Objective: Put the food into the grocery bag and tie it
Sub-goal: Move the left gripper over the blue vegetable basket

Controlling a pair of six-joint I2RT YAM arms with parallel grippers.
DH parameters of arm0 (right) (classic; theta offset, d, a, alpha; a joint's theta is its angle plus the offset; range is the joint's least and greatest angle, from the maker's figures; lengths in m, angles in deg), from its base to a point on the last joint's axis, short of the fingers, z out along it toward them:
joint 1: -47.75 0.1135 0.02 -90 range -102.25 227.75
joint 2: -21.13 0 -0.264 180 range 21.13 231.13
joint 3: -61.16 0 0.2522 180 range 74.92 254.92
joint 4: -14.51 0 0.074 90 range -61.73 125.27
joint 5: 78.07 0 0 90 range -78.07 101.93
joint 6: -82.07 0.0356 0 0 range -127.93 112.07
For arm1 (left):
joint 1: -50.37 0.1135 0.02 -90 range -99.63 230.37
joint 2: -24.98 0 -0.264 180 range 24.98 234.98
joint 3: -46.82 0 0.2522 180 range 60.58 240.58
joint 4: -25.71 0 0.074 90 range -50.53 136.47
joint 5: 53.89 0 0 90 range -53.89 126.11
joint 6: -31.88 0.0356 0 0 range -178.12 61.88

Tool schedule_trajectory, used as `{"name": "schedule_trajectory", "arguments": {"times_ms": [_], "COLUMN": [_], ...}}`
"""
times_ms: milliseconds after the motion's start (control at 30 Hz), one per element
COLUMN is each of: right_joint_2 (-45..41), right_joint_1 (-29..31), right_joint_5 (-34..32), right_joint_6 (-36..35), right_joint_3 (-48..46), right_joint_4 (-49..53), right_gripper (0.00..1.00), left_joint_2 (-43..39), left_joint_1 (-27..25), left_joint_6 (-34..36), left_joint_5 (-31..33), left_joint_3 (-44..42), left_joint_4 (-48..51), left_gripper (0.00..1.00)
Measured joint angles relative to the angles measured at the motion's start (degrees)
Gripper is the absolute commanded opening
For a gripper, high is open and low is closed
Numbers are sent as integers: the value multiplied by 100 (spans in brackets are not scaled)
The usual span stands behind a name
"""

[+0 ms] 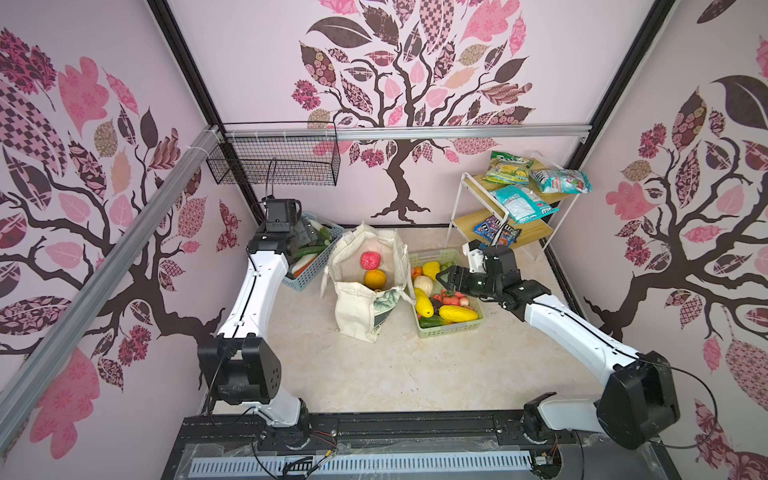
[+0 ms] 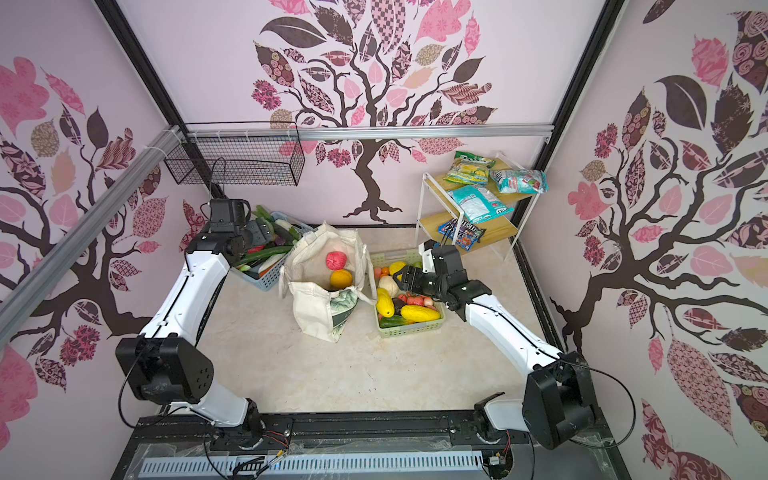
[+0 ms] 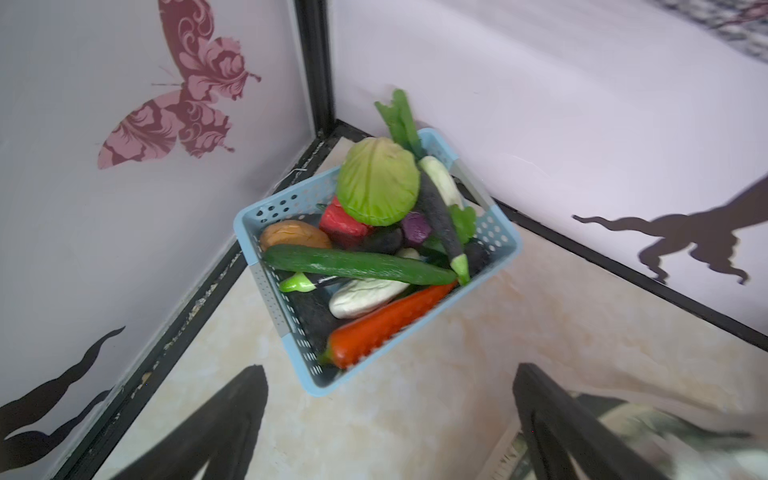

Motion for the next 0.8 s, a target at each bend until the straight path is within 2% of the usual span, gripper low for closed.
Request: {"name": "schedule_trajectory", "arguments": {"times_ms": [167,400,800], "right_joint_2": [-7,-4,125], "right_joint_1": [293,402,400], "right_joint_5": [-55,-63,-205], "right_joint_6": [7,9,-68], "right_joint_3": [-31,-157,-98], "right_joint_4": [-70,-166,-157], "right_gripper": [76,75,76], "left_joint_2": [686,1840,2767], "left_joint_1": [334,505,734], "left_joint_6": [-20,66,210], "left_joint_5": [-114,-400,-789], "left_joint_3": [0,291,1169], "left_joint_4": [-404,-656,-1189], "left_gripper": [97,97,97]}}
